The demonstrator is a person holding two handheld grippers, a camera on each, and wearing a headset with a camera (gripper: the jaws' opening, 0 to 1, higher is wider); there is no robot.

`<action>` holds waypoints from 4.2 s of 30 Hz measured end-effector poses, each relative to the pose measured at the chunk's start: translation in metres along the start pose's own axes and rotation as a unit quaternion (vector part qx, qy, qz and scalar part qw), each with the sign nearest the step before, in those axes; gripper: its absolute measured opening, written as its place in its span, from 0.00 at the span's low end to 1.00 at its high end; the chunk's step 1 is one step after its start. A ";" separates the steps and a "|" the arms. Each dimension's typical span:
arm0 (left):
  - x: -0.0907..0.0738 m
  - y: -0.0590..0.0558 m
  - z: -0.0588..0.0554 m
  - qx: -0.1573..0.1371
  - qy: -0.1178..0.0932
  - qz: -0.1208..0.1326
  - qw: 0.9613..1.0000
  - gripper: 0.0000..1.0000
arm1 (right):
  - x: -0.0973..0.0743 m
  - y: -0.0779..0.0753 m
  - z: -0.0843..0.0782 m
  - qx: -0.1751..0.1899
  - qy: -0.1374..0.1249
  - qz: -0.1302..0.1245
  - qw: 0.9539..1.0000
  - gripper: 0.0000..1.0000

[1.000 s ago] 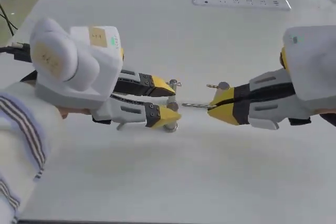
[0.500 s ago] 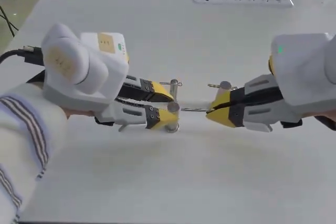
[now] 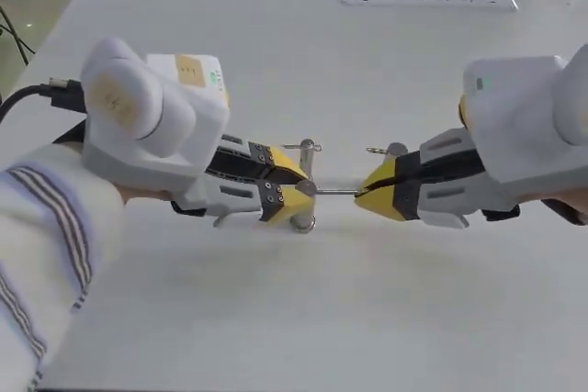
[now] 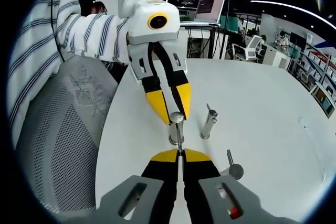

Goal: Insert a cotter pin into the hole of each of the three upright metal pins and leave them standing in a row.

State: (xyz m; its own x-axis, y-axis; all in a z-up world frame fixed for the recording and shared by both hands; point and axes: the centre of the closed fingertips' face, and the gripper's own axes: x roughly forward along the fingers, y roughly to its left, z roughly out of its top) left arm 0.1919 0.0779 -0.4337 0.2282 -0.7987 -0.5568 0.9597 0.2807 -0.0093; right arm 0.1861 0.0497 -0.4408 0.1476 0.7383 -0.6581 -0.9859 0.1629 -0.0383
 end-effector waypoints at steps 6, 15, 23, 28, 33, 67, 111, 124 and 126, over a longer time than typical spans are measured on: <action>0.000 0.001 0.000 -0.013 -0.002 0.001 1.000 0.09 | 0.002 0.000 -0.004 -0.006 0.014 -0.001 1.000 0.00; 0.000 0.000 0.001 -0.012 -0.002 0.001 1.000 0.09 | 0.012 0.000 0.000 -0.005 0.013 0.004 1.000 0.00; 0.001 0.001 0.002 -0.014 -0.003 -0.002 1.000 0.09 | 0.029 0.001 0.011 -0.028 0.014 0.020 0.999 0.00; 0.002 0.001 0.002 -0.014 -0.002 -0.003 1.000 0.09 | 0.032 0.001 0.013 -0.049 0.022 0.032 0.998 0.00; 0.002 0.001 0.002 -0.020 -0.002 -0.003 1.000 0.09 | 0.031 0.000 0.013 -0.057 0.025 0.039 0.997 0.00; -0.054 -0.013 -0.034 -0.118 -0.034 0.051 0.991 0.93 | 0.049 0.005 0.019 -0.020 0.004 0.040 0.999 0.14; -0.062 -0.018 -0.032 -0.155 -0.043 0.061 0.985 0.99 | -0.040 0.014 -0.014 -0.029 -0.003 0.026 0.999 0.08; -0.066 -0.025 -0.046 -0.173 -0.023 0.068 0.982 0.99 | -0.071 -0.029 -0.050 -0.017 0.001 -0.016 1.000 0.08; -0.068 -0.025 -0.046 -0.176 -0.024 0.070 0.982 0.99 | -0.073 -0.039 -0.058 -0.013 0.006 -0.021 1.000 0.08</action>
State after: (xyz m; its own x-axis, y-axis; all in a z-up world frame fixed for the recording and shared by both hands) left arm 0.1445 0.1500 -0.4336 0.3702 -0.7608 -0.5331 0.8041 0.5498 -0.2262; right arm 0.2095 -0.0492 -0.4347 0.1873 0.7233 -0.6647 -0.9808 0.1754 -0.0856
